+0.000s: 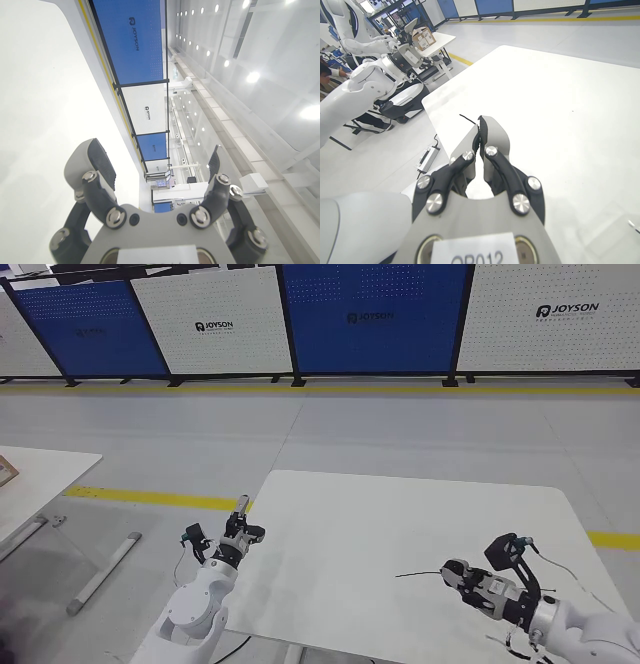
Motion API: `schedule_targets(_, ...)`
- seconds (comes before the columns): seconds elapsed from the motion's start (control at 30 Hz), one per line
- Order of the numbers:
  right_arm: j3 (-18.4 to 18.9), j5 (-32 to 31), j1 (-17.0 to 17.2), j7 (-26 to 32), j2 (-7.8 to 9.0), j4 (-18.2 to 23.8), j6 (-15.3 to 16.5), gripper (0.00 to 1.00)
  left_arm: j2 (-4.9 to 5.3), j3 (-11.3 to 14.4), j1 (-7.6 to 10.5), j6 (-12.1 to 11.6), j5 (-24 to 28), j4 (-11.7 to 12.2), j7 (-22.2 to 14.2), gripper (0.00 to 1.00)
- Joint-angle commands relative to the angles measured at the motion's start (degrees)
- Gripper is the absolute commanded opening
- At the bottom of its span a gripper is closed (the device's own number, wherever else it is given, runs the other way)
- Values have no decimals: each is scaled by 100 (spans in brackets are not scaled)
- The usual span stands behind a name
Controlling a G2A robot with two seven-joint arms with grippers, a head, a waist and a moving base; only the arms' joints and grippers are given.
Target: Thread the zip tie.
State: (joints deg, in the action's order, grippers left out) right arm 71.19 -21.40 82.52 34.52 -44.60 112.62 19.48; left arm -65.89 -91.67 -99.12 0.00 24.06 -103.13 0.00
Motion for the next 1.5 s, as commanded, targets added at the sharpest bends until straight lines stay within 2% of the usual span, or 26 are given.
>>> schedule_targets(0.0, 0, -1, 0, 0, 0, 0, 0, 0, 0, 0, 0, 0, 0, 0, 0, 100)
schedule_targets(0.2, 33, -40, -9, -139, -8, 2, -25, 0, 0, 0, 0, 0, 0, 0, 0, 100)
schedule_targets(0.3, 43, -742, 3, -623, -21, 144, 0, 0, -2, -9, 18, 4, -36, -13, -1, 100)
schedule_targets(0.37, -96, -1098, -29, -749, -16, 319, 0, 0, 2, -55, -9, 148, 7, -133, -119, 100)
schedule_targets(0.43, -242, -1550, -124, -815, 7, 315, 0, 0, 12, -131, -91, 502, 177, -385, -337, 100)
schedule_targets(0.53, -542, -1711, -316, -770, 27, 307, 0, 0, 47, -263, -233, 1376, 481, -921, -835, 100)
schedule_targets(0.6, -646, -1681, -419, -780, 33, 242, 0, 0, 73, -264, -264, 1948, 456, -1198, -1045, 100)
schedule_targets(0.7, -646, -1681, -419, -780, 33, 242, 0, 0, 156, 39, -401, 1948, 366, -1129, -1523, 100)
schedule_targets(0.77, -646, -1681, -419, -780, 33, 242, 0, 0, 252, 229, -357, 1948, 453, -927, -1736, 100)
schedule_targets(0.8, -646, -1681, -419, -780, 33, 242, 0, 0, 282, 233, -314, 1948, 451, -906, -1701, 100)
schedule_targets(1.17, -642, -1716, -423, -786, 32, 244, -19, 0, 277, 256, -309, 1948, 510, -884, -1708, 100)
schedule_targets(1.2, -658, -2048, -447, -809, 21, 333, -149, 0, 270, 313, -288, 1948, 709, -836, -1737, 100)
schedule_targets(1.27, -772, -2522, -490, -901, -8, 531, -199, 0, 273, 415, -224, 1948, 955, -821, -1722, 100)
schedule_targets(1.3, -866, -2933, -540, -944, -29, 641, -238, 0, 282, 535, -196, 1948, 1096, -826, -1719, 100)
schedule_targets(1.37, -1024, -3324, -603, -989, -69, 720, -297, 0, 310, 708, -148, 1948, 1261, -852, -1642, 100)
schedule_targets(1.47, -1265, -3850, -762, -987, -142, 760, -391, 0, 383, 1097, -46, 1948, 1894, -848, -1451, 100)
